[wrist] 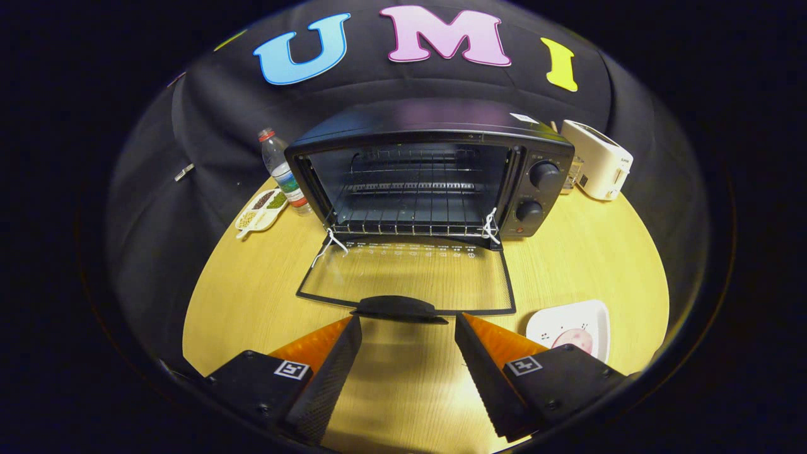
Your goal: Open the toaster oven, put the food inside, and close the toaster oven door.
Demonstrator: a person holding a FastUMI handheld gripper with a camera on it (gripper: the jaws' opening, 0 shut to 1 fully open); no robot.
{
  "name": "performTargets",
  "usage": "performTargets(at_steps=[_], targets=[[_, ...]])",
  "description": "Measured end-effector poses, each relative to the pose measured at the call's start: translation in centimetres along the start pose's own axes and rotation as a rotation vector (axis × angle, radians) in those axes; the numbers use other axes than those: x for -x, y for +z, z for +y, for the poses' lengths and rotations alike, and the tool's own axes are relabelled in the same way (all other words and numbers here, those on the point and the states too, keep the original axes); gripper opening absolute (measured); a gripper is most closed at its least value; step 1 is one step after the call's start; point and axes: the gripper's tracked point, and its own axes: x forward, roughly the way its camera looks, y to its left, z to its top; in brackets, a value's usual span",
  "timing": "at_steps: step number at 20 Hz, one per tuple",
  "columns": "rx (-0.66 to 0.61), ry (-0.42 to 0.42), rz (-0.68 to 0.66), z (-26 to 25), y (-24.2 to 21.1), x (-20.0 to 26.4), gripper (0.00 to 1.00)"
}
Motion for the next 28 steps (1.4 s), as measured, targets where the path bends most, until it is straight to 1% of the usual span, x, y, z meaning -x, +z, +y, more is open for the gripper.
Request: performTargets(at_steps=[3, 5, 6, 8, 12, 14, 17, 19, 20, 21, 22, 24, 26, 28], targets=[[-0.006, 0.043, 0.002, 0.1, 0.2, 0.9, 0.96], [-0.011, 0.068, -0.016, -1.4, 1.1, 2.3, 0.96], [-0.016, 0.072, -0.030, -3.1, 1.7, 3.1, 0.96], [-0.016, 0.064, -0.032, -7.5, 2.2, 4.8, 0.97], [-0.039, -0.029, 0.004, -18.5, 1.7, 7.1, 0.99], [-0.075, -0.070, 0.042, -23.1, 0.6, 7.4, 0.99], [-0.129, -0.103, 0.142, -28.2, -1.8, 6.2, 0.99], [-0.175, -0.103, 0.205, -29.9, -3.4, 4.7, 0.99], [-0.171, -0.112, 0.228, -30.6, -3.9, 4.1, 0.99], [-0.148, -0.106, 0.245, -31.2, -4.4, 3.5, 0.92], [-0.128, -0.089, 0.265, -31.0, -4.7, 3.1, 0.89], [-0.106, -0.051, 0.299, -30.1, -5.4, 2.0, 0.89], [-0.085, -0.049, 0.339, -30.1, -6.6, 1.1, 0.89], [-0.072, -0.065, 0.361, -30.6, -7.3, 0.3, 0.89]])
